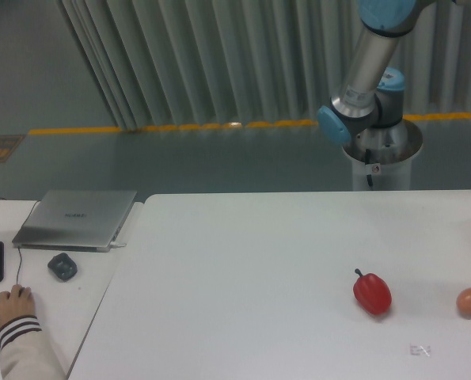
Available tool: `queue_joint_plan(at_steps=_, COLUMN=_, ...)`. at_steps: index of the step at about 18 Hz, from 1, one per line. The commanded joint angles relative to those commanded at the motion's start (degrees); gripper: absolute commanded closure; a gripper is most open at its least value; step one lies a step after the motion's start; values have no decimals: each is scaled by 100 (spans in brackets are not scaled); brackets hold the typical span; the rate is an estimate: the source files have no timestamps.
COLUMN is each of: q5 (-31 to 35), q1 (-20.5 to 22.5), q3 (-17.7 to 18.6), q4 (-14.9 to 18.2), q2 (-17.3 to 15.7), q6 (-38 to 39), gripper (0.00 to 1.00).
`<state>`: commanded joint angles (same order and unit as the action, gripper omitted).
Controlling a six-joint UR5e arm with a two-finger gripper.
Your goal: Place the green pepper on the table
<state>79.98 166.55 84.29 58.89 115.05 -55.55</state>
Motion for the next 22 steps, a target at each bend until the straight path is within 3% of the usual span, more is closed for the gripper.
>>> queue_joint_plan(at_steps=22, q5=9, q1=9, q3=70, q4=-26, q2=448, q6=-26, gripper=0)
